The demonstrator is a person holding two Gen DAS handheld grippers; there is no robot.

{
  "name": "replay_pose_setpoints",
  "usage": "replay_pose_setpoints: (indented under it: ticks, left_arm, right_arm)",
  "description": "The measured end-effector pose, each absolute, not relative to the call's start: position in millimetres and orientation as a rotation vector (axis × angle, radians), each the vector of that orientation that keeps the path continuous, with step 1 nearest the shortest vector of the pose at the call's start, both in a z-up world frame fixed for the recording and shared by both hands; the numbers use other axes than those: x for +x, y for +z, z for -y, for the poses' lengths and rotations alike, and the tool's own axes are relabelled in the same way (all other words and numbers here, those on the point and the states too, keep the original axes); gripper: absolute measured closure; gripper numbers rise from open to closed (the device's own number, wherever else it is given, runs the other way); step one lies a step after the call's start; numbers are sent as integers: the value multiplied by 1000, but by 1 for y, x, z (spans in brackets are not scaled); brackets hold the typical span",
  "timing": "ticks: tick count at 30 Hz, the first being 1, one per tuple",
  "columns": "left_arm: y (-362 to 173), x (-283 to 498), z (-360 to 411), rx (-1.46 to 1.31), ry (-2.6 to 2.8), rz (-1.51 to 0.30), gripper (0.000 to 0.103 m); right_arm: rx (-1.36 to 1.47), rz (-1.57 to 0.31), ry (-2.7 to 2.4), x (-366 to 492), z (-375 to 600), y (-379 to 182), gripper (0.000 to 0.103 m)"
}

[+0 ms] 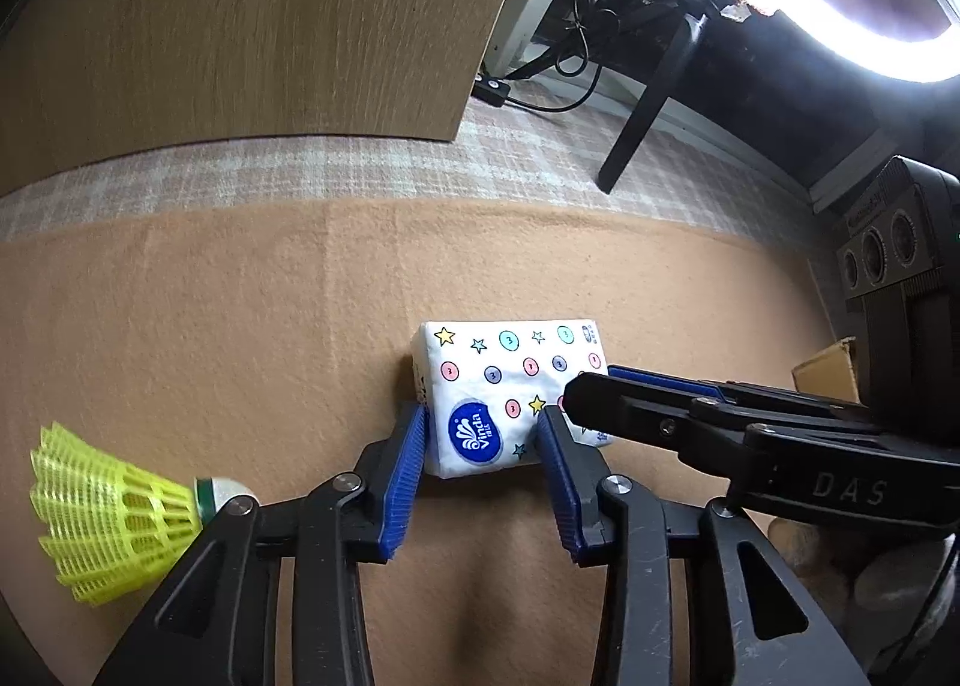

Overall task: Organize objects
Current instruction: 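Lower the open left tool around the white tissue pack, then close the left tool on the tissue pack and lift it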

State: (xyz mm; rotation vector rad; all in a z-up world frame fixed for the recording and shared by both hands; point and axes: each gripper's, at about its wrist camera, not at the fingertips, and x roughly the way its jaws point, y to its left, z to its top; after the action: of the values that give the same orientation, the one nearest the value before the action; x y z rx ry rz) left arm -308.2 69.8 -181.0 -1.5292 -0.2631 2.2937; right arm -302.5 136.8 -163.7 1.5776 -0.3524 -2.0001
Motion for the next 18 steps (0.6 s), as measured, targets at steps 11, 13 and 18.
replay_pose_setpoints:
  ticks: [11,13,18]
  left_arm:
    - [-161,-261,-94,-1489,2289,272,66]
    - [-153,-250,-104,-1468,2290,257,66]
    - [-133,-227,-133,-1409,2284,230,66]
  right_arm:
    - [1539,325,-2056,-260,-175,-141,79]
    - [1526,320,-2077,-251,-187,-132,79]
    - [1485,330,-2133,-230,-223,-110,79]
